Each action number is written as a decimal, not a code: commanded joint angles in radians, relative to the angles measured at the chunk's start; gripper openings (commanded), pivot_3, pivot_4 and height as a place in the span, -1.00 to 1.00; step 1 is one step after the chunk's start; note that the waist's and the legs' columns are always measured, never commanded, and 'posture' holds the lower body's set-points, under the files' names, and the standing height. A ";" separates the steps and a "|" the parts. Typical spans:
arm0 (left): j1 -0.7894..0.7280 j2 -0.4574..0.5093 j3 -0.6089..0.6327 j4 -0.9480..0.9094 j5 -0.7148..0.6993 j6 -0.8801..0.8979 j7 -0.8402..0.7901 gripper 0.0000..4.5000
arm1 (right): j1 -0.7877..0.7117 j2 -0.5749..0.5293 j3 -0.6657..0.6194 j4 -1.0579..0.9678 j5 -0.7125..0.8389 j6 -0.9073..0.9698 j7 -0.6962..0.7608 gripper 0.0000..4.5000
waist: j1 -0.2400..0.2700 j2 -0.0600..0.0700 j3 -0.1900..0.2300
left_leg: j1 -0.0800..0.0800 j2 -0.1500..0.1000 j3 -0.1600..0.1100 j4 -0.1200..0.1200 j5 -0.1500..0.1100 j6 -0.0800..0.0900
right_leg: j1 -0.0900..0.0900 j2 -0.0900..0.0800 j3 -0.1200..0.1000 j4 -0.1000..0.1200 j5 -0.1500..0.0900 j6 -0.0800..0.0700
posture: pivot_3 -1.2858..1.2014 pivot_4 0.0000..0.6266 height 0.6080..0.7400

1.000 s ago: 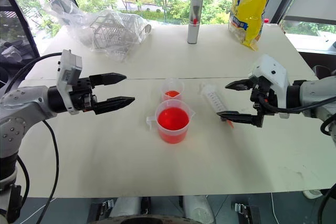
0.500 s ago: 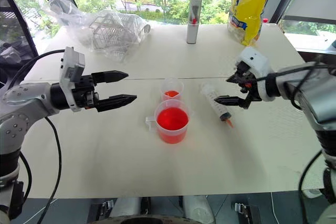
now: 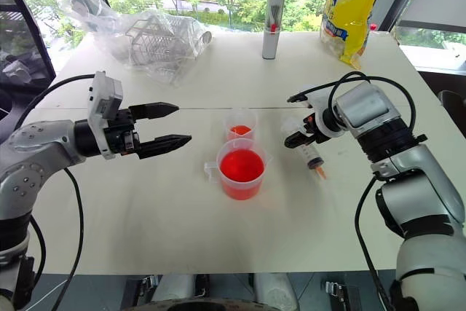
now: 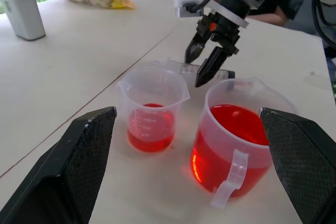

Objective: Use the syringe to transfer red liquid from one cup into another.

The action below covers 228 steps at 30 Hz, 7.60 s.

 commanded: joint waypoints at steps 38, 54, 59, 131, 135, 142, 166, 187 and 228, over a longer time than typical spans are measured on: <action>-0.365 -0.043 0.000 0.251 -0.039 -0.053 -0.152 1.00 | 0.273 0.226 -0.880 -0.870 0.616 -0.314 -0.077 -0.39 | -0.001 0.000 -0.001 | 0.002 0.000 -0.003 0.000 0.000 0.000 | 0.002 0.002 -0.004 0.004 0.000 0.000 | 0.03 -0.52 1.00; -0.533 -0.082 -0.126 0.316 0.016 -0.055 -0.315 1.00 | 0.624 0.350 -0.620 -0.885 0.512 -0.654 -0.082 -0.39 | -0.002 0.000 -0.001 | 0.002 -0.001 -0.002 0.001 0.000 0.000 | 0.003 0.002 -0.003 0.004 0.000 0.000 | 0.03 -0.52 1.00; -0.560 -0.124 -0.154 0.319 0.028 -0.047 -0.326 1.00 | 0.681 0.350 -0.550 -0.845 0.429 -0.769 -0.058 -0.39 | -0.002 0.000 -0.001 | 0.002 -0.001 -0.002 0.001 0.000 0.000 | 0.002 0.003 -0.004 0.004 0.000 0.000 | 0.03 -0.52 1.00; -0.612 -0.217 -0.128 0.374 0.078 -0.032 -0.220 -0.95 | 0.779 0.321 -0.432 -0.780 0.373 -0.826 -0.030 -0.39 | -0.001 0.000 -0.001 | 0.003 -0.001 -0.002 0.002 0.000 0.000 | 0.003 0.003 -0.002 0.005 0.000 0.000 | 0.03 -0.52 1.00; -0.611 -0.216 -0.129 0.371 0.076 -0.032 -0.220 -0.95 | 0.778 0.321 -0.432 -0.780 0.371 -0.826 -0.029 -0.39 | -0.001 0.000 -0.001 | 0.003 -0.001 -0.002 0.002 0.000 0.000 | 0.003 0.003 -0.002 0.005 0.000 0.000 | 0.03 -0.52 1.00; -0.609 -0.217 -0.130 0.368 0.076 -0.032 -0.218 -0.95 | 0.769 0.323 -0.432 -0.776 0.368 -0.826 -0.028 -0.39 | -0.001 0.000 -0.001 | 0.003 -0.001 -0.002 0.002 0.000 0.000 | 0.003 0.003 -0.002 0.005 0.000 0.000 | 0.03 -0.52 1.00; -0.567 -0.194 -0.134 0.341 0.074 -0.014 -0.220 0.61 | 0.726 0.311 -0.463 -0.846 0.407 -0.788 -0.049 -0.39 | 0.000 0.000 -0.001 | 0.003 -0.001 -0.003 0.002 0.000 -0.001 | 0.003 0.003 -0.002 0.006 0.000 0.000 | 0.03 -0.52 1.00; -0.472 -0.005 0.068 0.459 0.141 -0.078 -0.129 0.97 | 0.624 0.278 -0.581 -0.914 0.541 -0.706 -0.124 -0.39 | -0.001 0.000 -0.001 | 0.004 -0.001 -0.002 0.002 0.000 -0.001 | 0.003 0.003 -0.003 0.008 0.000 0.000 | 0.03 -0.52 1.00; -0.719 -0.317 -0.119 0.646 0.261 -0.233 -0.139 0.97 | 0.258 0.457 -0.529 -0.148 0.226 -1.112 0.036 -0.39 | -0.004 0.000 -0.001 | 0.004 -0.001 0.000 0.002 0.001 -0.001 | 0.000 0.002 -0.002 0.011 0.000 0.000 | 0.03 -0.52 1.00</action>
